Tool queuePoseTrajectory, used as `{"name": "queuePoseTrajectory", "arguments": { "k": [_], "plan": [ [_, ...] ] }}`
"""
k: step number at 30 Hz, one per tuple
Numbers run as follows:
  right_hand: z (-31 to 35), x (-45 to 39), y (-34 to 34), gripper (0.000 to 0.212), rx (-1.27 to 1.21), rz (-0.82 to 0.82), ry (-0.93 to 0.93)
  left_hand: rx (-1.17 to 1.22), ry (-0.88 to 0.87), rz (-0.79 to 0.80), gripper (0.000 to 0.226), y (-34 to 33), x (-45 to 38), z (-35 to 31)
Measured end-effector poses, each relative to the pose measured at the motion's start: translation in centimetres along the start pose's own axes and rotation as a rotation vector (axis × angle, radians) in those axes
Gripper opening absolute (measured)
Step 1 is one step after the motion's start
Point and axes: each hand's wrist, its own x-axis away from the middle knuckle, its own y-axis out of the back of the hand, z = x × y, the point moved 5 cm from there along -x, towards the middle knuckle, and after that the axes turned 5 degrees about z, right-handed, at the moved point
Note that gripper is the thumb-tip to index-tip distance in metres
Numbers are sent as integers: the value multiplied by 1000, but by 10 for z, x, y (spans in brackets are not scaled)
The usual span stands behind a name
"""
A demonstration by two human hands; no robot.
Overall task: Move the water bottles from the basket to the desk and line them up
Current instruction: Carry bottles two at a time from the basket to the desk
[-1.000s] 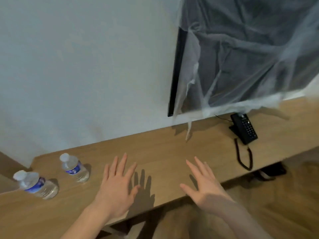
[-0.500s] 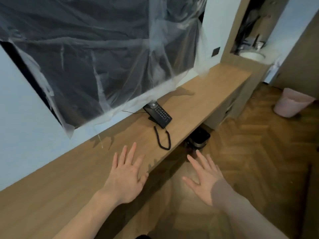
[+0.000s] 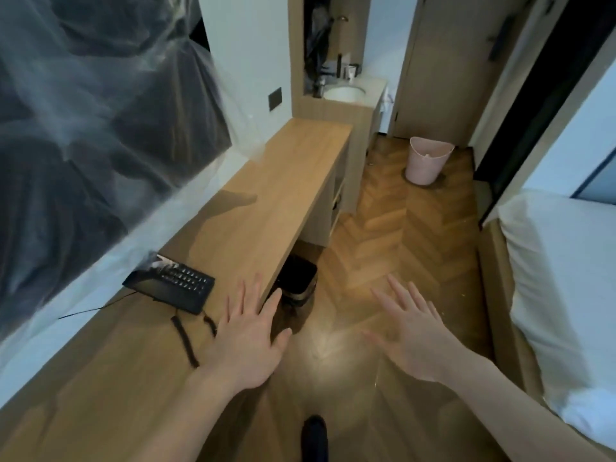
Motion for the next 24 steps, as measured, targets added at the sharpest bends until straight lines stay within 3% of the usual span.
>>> {"name": "queuePoseTrajectory", "arguments": {
  "k": [11,24],
  "plan": [
    [-94,-117,95,84,-87,-47,-137,-38,-163,93,72,63,-202,-86],
    [-309,-253,194,82,-163,-119,-256,-151,-272,112,73,95,-449,-250]
  ]
}}
